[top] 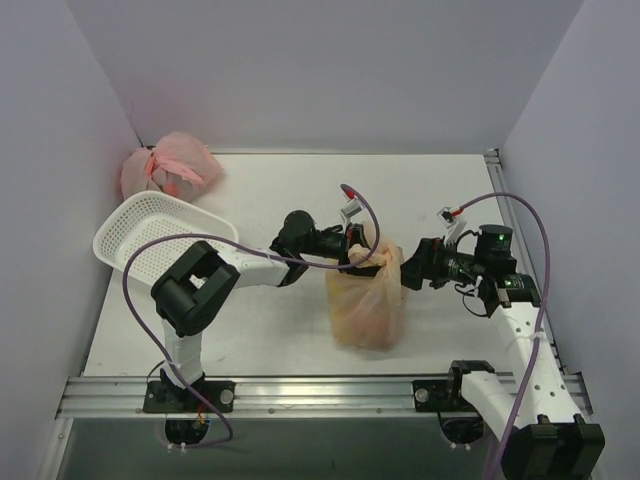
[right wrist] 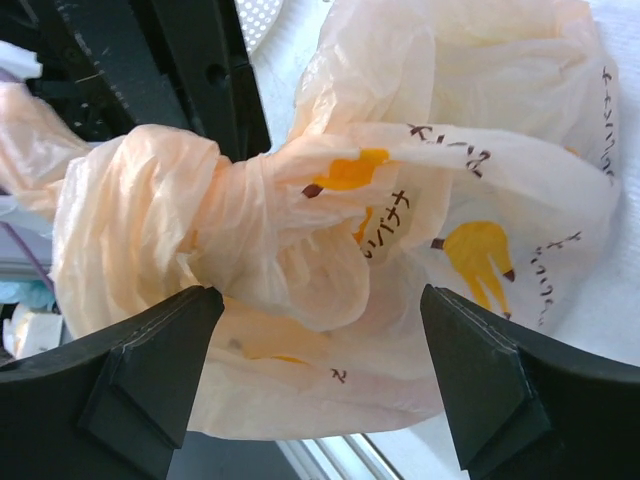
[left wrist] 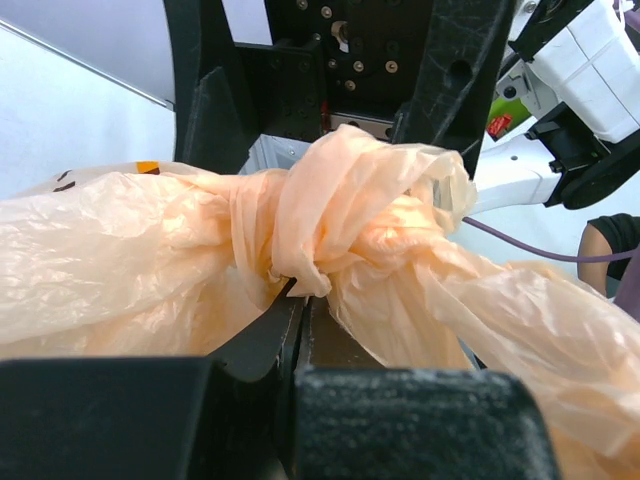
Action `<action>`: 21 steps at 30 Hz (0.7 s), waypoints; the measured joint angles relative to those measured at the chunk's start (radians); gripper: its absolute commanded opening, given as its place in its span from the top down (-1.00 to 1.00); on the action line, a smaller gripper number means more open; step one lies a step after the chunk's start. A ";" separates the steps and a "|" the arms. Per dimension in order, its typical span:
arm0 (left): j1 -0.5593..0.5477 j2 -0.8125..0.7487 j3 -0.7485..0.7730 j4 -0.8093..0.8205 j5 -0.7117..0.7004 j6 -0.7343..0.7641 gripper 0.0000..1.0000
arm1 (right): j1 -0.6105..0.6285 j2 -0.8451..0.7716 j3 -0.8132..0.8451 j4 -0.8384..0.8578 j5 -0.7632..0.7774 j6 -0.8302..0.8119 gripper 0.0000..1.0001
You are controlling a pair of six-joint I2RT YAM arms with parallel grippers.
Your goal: Place the fake fruits into the plastic bag and tie a complex knot
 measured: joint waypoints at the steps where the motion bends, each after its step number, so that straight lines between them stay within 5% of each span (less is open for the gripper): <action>1: 0.000 0.000 0.000 0.000 0.000 0.000 1.00 | -0.011 -0.007 0.001 -0.013 -0.016 0.000 -0.70; 13: -0.005 0.000 0.000 0.006 0.003 0.000 1.00 | -0.016 -0.047 0.026 -0.079 -0.141 -0.058 -0.87; 21: -0.008 0.000 0.000 0.006 0.003 0.000 1.00 | -0.097 -0.046 0.059 -0.198 -0.163 -0.231 0.19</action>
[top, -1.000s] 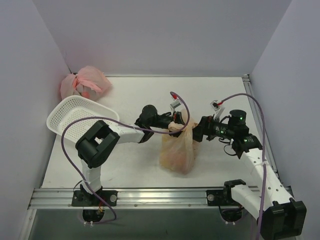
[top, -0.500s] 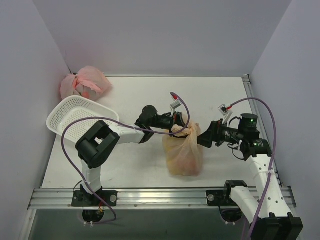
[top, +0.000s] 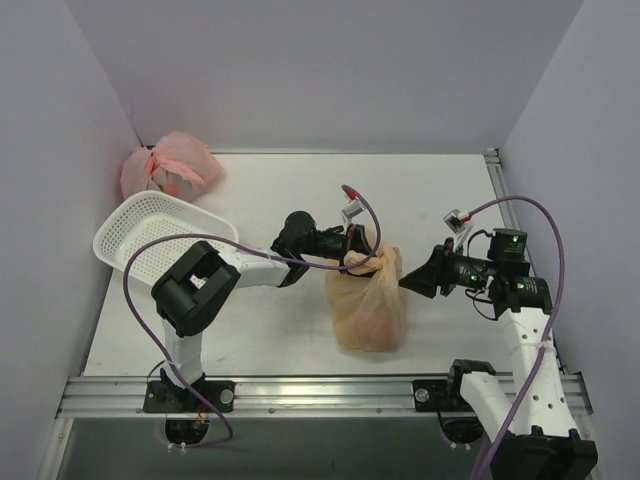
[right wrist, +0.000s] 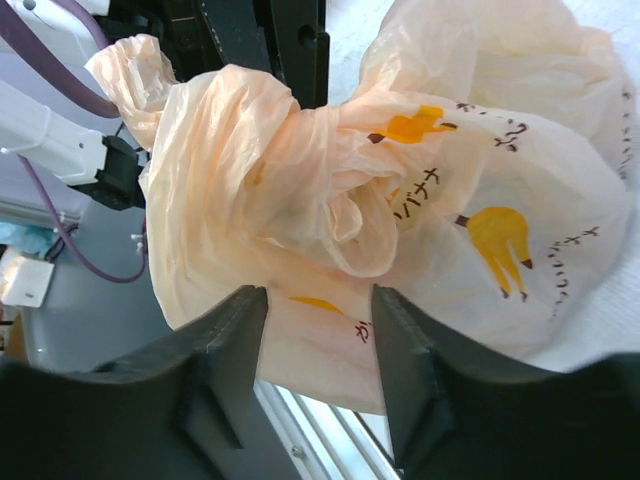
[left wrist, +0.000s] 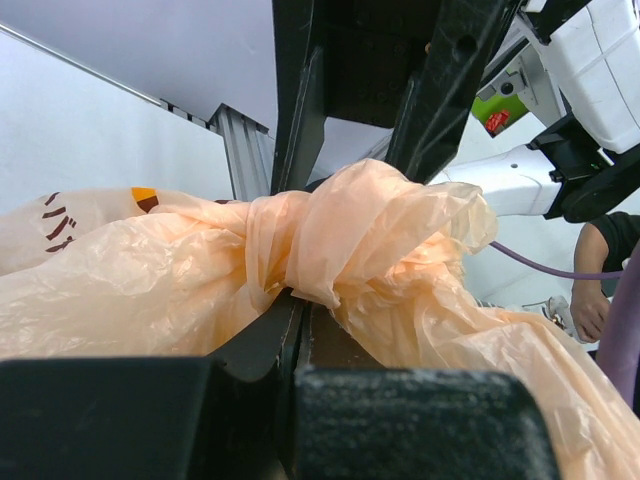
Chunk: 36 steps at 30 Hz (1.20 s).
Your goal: Place the fake fruits into the plastic bag and tie a complex knot
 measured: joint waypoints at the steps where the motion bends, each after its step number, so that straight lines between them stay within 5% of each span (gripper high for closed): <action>1: 0.000 0.000 0.000 0.000 0.000 0.000 1.00 | -0.014 0.000 0.004 -0.003 -0.008 -0.002 0.32; 12: 0.000 0.000 0.000 0.000 0.000 0.000 1.00 | -0.088 0.049 0.019 0.069 -0.045 0.041 0.71; 19: 0.000 0.000 0.000 0.000 0.000 0.000 1.00 | -0.073 0.086 -0.057 0.198 0.044 0.119 0.23; 32: -0.019 0.000 0.001 0.010 0.015 -0.021 1.00 | 0.108 0.071 -0.107 0.273 0.085 0.157 0.14; 36: -0.020 0.000 0.002 0.021 0.027 -0.027 1.00 | 0.120 0.071 -0.108 0.283 0.095 0.164 -0.02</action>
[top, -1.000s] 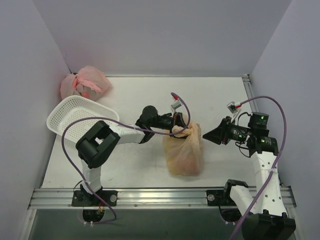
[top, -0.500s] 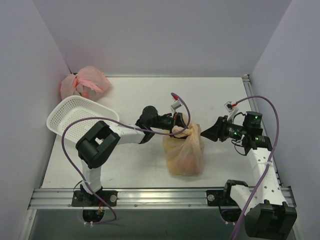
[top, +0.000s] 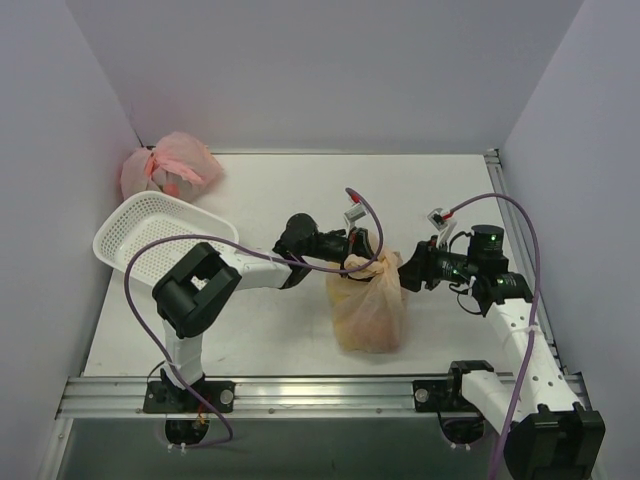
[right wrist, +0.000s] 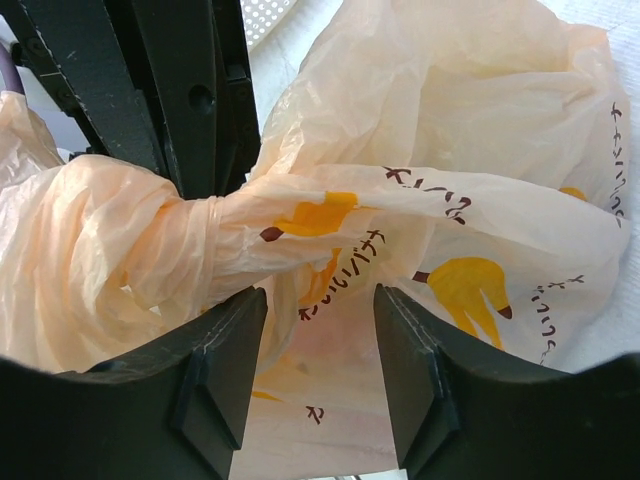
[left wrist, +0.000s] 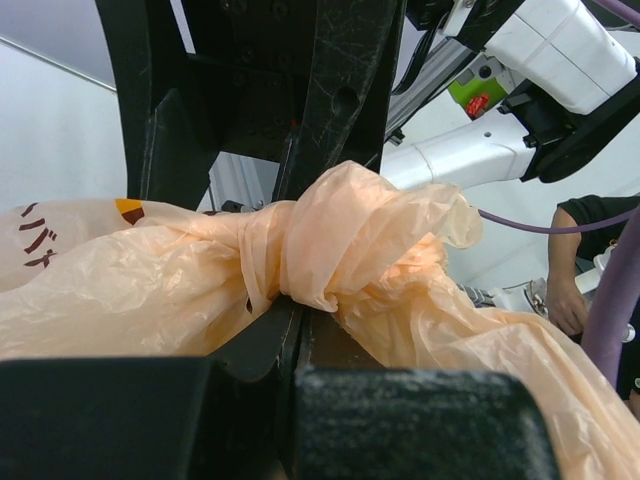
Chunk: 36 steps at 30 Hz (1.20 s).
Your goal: Place the fake fruits into the plastic bag and tie a complex knot
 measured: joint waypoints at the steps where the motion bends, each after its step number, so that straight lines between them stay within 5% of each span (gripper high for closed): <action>1: 0.000 0.000 0.000 0.004 0.003 -0.002 1.00 | 0.002 0.000 0.000 0.002 0.004 0.000 -0.06; 27: 0.024 0.002 -0.022 0.026 0.003 -0.019 1.00 | 0.017 -0.076 -0.035 -0.046 -0.049 -0.085 0.17; 36: 0.017 0.002 -0.036 0.017 -0.031 -0.016 1.00 | 0.029 -0.082 -0.024 -0.077 -0.115 -0.122 0.06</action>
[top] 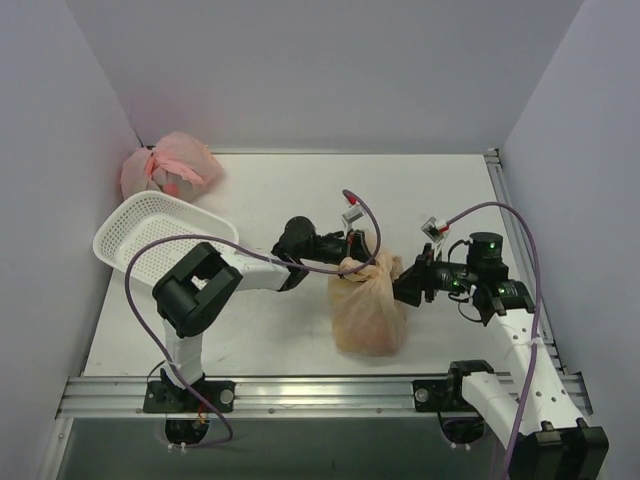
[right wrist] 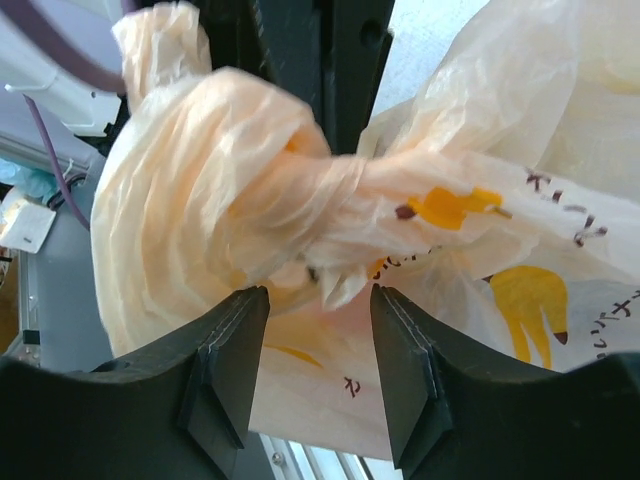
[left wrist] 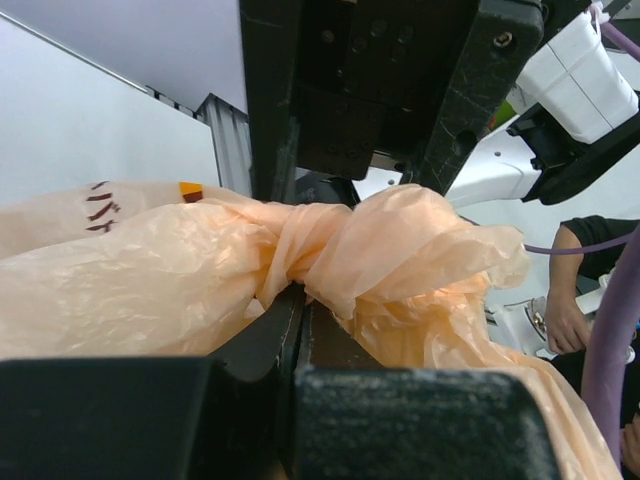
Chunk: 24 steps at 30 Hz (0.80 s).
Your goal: Place the fake fruits into the plastic bag and tie a complex knot
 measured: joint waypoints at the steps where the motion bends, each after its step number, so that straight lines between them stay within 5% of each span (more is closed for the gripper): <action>1: -0.006 0.000 0.000 0.001 0.000 0.000 1.00 | 0.000 0.006 0.003 0.005 0.000 0.001 0.06; 11: -0.055 0.010 0.005 0.021 -0.004 -0.010 1.00 | 0.017 0.084 0.005 0.169 -0.011 0.131 0.09; 24: -0.048 0.026 0.020 0.034 0.017 -0.026 1.00 | 0.059 0.077 0.005 0.216 -0.001 0.174 0.53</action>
